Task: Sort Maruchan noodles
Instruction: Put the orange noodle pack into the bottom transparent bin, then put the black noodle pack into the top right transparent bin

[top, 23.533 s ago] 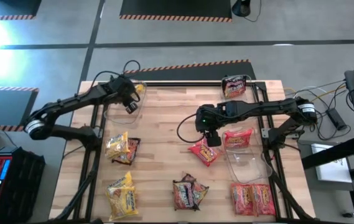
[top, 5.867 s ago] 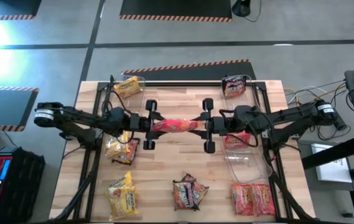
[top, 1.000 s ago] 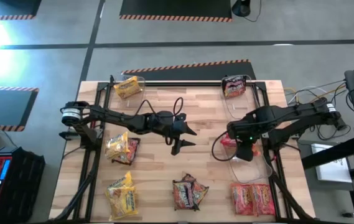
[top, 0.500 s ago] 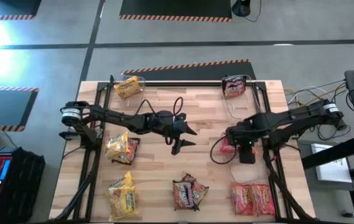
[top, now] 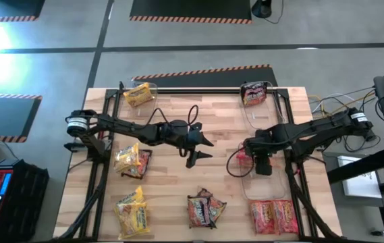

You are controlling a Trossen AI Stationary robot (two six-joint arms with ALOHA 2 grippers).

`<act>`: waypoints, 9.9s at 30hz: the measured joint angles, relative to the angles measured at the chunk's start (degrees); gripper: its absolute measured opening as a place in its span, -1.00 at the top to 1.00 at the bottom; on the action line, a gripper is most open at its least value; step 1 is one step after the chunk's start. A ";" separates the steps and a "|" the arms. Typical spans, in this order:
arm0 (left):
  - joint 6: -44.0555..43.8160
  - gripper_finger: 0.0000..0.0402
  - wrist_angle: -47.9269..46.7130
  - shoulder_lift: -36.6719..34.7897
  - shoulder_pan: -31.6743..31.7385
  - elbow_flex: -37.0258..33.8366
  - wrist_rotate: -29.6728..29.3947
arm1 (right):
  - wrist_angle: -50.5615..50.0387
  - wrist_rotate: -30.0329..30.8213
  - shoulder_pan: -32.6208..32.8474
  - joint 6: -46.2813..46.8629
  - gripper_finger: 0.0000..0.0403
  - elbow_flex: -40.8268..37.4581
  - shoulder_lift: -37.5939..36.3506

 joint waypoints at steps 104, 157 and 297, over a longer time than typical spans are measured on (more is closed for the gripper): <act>-19.72 0.18 2.62 13.66 -37.62 -2.25 -25.34 | 41.54 17.88 27.08 54.27 -0.02 22.02 33.55; -17.94 0.18 12.93 17.84 -34.56 -2.23 -25.55 | 40.69 14.20 29.66 71.80 -0.02 26.82 34.34; -18.84 0.79 16.55 18.93 -31.39 -2.69 -24.94 | 24.27 6.95 25.12 6.04 -0.02 36.70 40.38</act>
